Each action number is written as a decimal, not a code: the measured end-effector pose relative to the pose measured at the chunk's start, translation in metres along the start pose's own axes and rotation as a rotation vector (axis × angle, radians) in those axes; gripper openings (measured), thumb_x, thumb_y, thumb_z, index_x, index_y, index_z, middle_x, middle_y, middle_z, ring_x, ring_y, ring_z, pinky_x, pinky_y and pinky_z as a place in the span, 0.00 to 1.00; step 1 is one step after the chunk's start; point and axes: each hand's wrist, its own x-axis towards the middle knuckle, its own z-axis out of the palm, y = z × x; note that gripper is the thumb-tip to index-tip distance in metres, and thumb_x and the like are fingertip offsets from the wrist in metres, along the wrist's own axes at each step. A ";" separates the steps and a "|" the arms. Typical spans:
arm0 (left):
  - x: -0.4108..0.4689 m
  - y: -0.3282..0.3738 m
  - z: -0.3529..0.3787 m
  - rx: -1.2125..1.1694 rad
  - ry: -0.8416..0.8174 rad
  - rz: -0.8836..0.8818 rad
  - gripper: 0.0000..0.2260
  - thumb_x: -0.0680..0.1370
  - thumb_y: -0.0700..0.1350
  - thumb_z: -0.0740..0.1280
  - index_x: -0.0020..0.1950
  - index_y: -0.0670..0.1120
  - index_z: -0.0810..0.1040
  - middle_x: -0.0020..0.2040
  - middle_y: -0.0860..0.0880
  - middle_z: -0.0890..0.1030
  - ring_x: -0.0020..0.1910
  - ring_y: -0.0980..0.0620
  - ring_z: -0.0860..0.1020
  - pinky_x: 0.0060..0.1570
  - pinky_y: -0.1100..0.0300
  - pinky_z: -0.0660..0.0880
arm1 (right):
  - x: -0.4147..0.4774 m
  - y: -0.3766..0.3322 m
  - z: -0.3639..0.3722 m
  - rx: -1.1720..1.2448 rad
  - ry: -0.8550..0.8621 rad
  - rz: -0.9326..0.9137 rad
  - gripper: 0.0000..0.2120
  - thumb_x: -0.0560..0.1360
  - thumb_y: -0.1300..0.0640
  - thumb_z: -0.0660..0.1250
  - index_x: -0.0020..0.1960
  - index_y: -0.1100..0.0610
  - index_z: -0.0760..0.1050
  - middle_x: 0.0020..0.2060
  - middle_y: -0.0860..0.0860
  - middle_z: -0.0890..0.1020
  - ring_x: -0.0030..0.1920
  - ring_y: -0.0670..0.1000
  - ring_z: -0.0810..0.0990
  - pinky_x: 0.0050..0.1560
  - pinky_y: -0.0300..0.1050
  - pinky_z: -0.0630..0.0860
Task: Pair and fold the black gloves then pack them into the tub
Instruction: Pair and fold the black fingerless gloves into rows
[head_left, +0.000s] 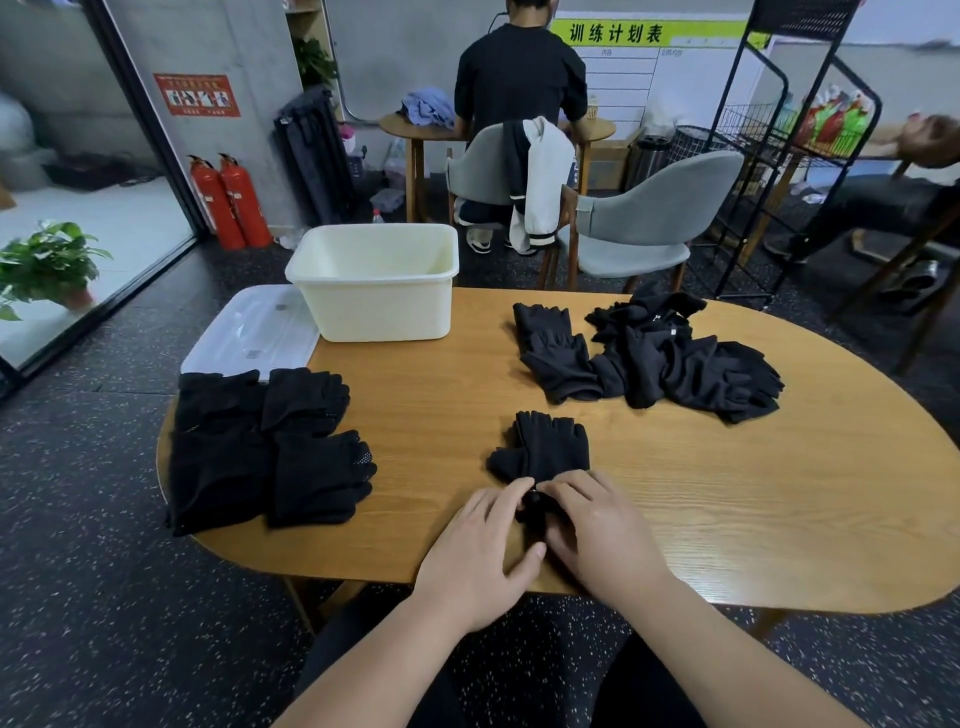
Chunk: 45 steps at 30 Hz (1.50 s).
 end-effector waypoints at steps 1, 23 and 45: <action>0.001 0.000 0.002 0.037 0.010 0.035 0.29 0.83 0.63 0.58 0.82 0.58 0.57 0.71 0.61 0.66 0.72 0.60 0.64 0.72 0.59 0.67 | 0.003 0.000 -0.003 0.029 0.010 0.023 0.16 0.77 0.55 0.68 0.64 0.54 0.81 0.57 0.45 0.80 0.57 0.48 0.77 0.58 0.45 0.79; 0.004 0.001 0.000 0.049 0.154 -0.028 0.17 0.82 0.59 0.60 0.68 0.54 0.72 0.66 0.60 0.68 0.69 0.59 0.65 0.70 0.59 0.67 | 0.078 0.003 0.028 -0.181 -0.548 0.248 0.31 0.86 0.38 0.40 0.85 0.44 0.36 0.84 0.44 0.35 0.83 0.50 0.31 0.83 0.55 0.37; 0.004 0.006 -0.002 0.267 -0.010 0.119 0.32 0.86 0.64 0.49 0.87 0.55 0.41 0.85 0.60 0.36 0.83 0.59 0.33 0.82 0.54 0.39 | -0.008 0.032 -0.002 0.042 -0.010 0.040 0.20 0.87 0.42 0.55 0.67 0.49 0.80 0.65 0.42 0.80 0.67 0.45 0.76 0.65 0.50 0.77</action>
